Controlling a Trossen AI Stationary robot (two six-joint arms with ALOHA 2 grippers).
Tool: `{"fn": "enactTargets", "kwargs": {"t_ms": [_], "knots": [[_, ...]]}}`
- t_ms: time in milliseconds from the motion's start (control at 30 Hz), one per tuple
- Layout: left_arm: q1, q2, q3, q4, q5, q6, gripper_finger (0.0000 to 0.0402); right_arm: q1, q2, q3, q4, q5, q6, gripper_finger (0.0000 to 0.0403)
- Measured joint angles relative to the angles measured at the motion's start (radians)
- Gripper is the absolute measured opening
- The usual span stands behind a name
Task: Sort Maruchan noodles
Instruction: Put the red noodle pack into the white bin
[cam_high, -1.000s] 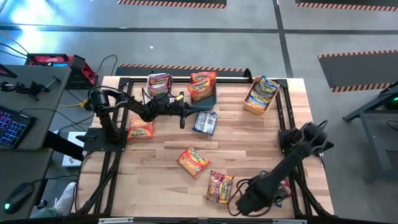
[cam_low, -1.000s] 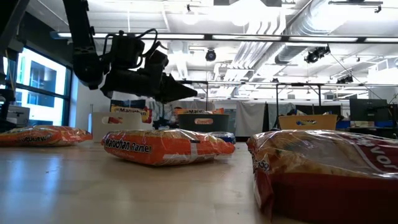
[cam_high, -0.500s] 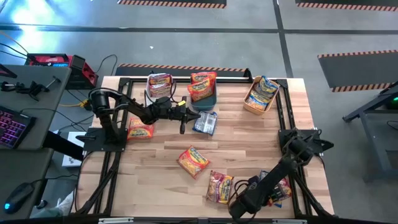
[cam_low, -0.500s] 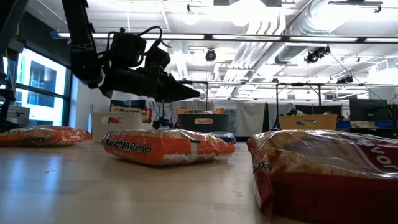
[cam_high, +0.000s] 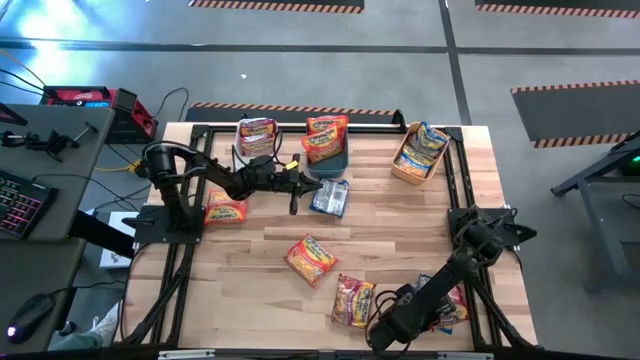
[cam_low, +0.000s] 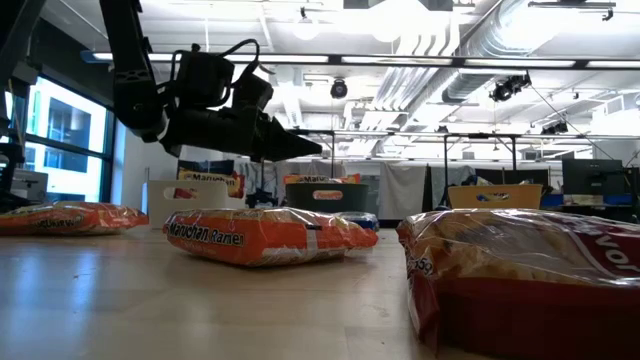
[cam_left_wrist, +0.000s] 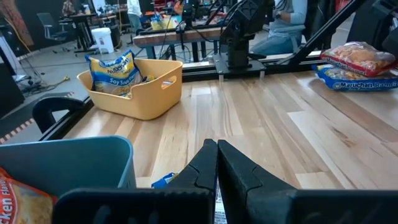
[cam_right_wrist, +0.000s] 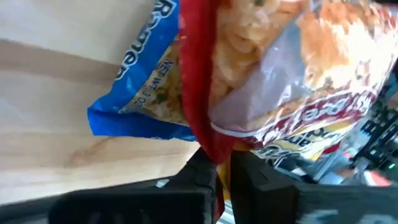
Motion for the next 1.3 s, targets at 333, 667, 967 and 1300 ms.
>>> {"fn": "enactTargets", "kwargs": {"t_ms": [333, 667, 967, 1300], "knots": [[0.000, 0.000, 0.000, 0.082, 0.000, 0.027, 0.0000, -0.080, -0.150, -0.001, -0.009, 0.160, -0.079, 0.0003], [0.033, 0.000, 0.000, 0.085, -0.001, 0.026, 0.0000, -0.246, -0.431, -0.001, -0.016, 0.581, -0.130, 0.0000], [0.078, 0.000, 0.000, 0.118, -0.001, 0.050, 0.0000, -0.501, -0.516, -0.001, 0.050, 0.889, -0.445, 0.0000], [0.099, -0.002, -0.010, 0.123, 0.000, -0.024, 0.0000, -0.705, -0.499, -0.020, 0.229, 0.781, -0.910, 0.0000]]}}
